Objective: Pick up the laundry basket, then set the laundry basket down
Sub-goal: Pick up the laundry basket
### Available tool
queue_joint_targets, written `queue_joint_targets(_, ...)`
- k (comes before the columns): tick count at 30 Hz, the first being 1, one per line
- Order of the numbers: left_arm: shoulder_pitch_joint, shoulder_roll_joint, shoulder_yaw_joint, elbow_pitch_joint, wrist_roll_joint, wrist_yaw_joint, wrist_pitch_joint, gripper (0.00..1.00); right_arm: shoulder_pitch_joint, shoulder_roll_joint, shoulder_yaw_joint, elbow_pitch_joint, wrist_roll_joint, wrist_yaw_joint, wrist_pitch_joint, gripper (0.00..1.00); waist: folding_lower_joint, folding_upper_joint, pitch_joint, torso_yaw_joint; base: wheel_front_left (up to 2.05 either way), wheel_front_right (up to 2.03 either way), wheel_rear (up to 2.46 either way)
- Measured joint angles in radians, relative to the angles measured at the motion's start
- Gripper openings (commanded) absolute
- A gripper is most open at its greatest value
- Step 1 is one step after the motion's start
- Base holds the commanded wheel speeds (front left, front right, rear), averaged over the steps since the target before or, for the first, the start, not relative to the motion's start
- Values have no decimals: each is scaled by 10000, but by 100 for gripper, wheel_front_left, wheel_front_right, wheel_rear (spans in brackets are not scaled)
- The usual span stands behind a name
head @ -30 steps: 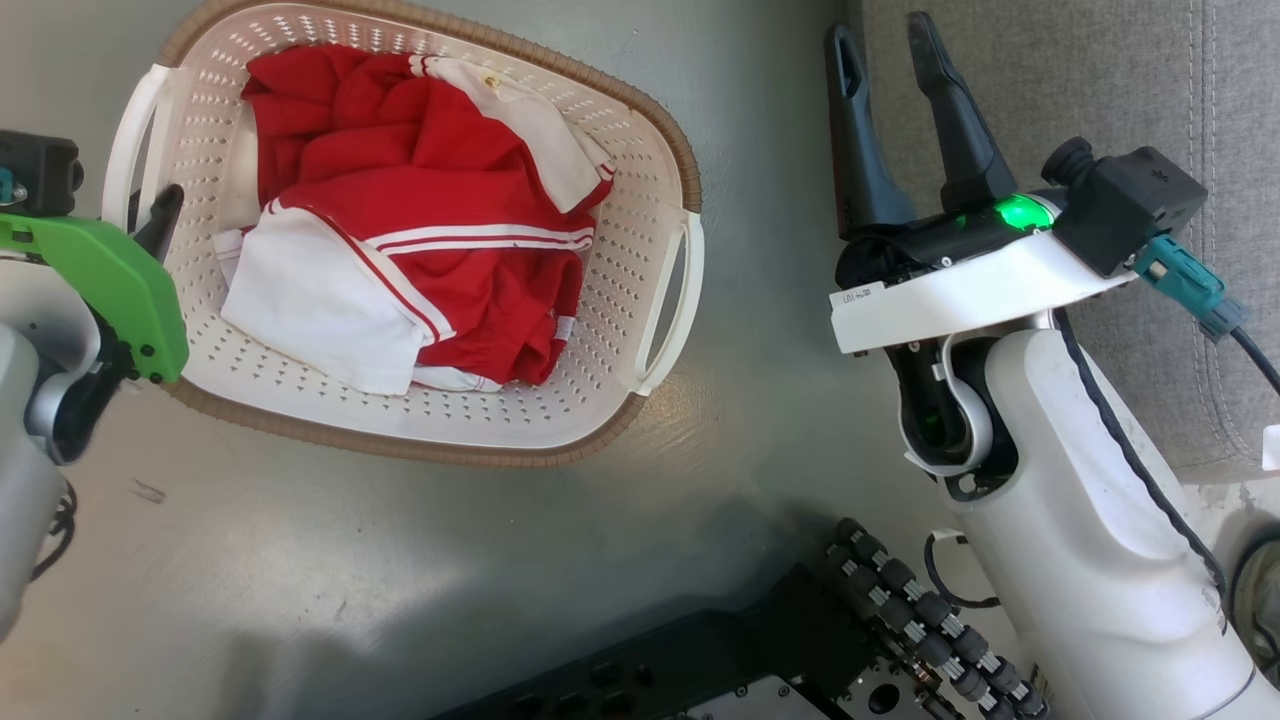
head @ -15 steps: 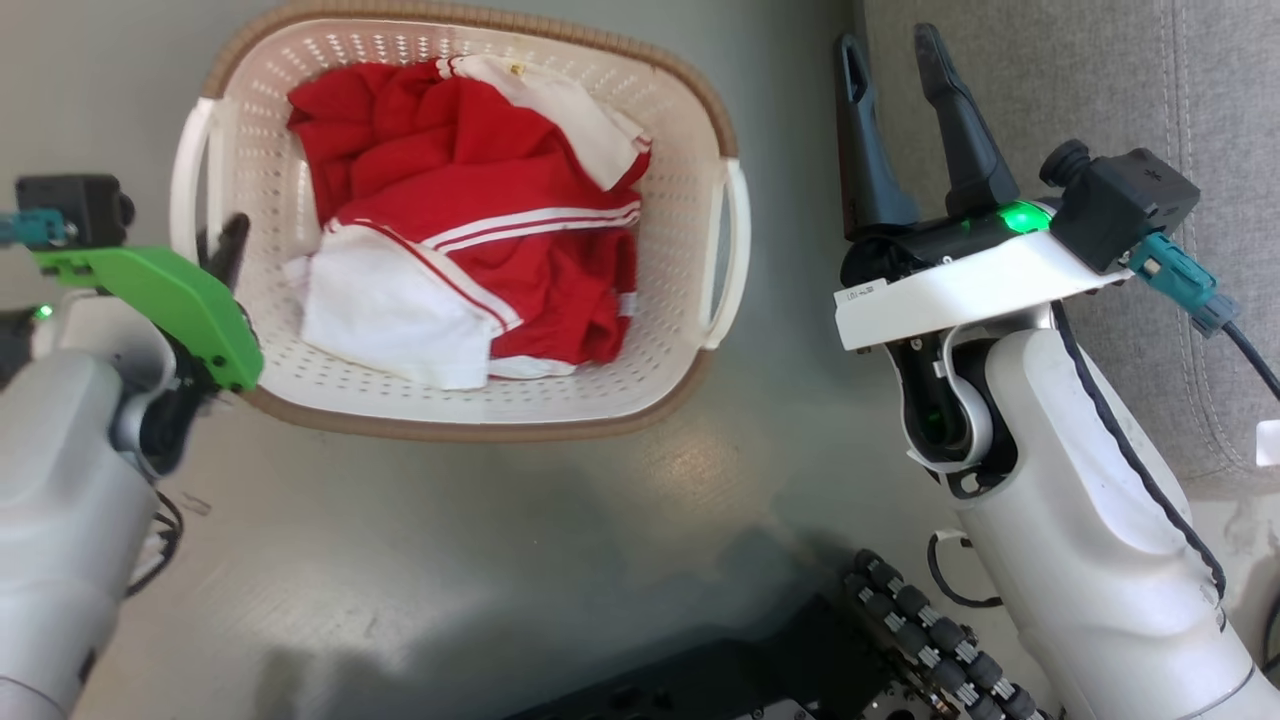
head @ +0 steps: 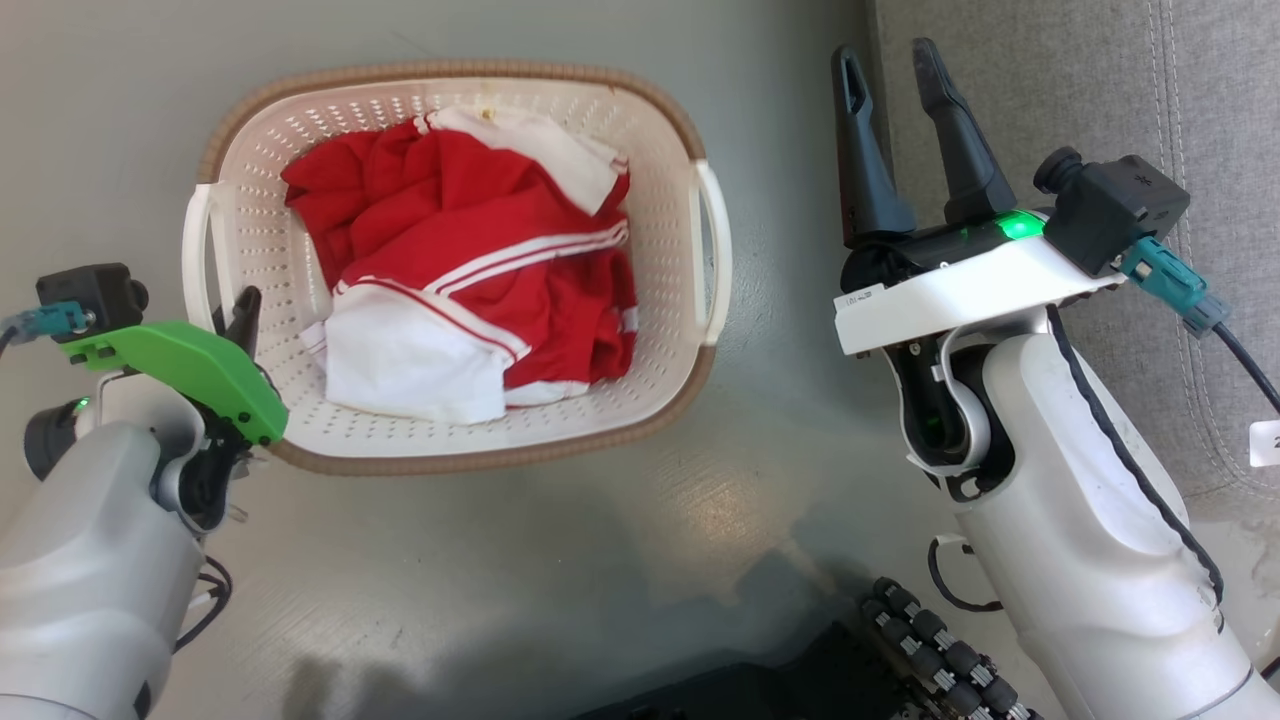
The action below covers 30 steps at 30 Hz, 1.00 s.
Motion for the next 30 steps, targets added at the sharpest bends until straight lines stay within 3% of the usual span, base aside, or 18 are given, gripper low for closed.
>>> queue_joint_targets(6,-9,-305,276,384,-309,0,-360,0,0,-4,0,0,0,0,0,100,0,0,4,36,0,0,0)
queue_joint_targets(30,-444,-625,228,1302,-357,0,-754,0,-2,-4,52,2,-6,0,0,100,0,0,230,30,0,0,0)
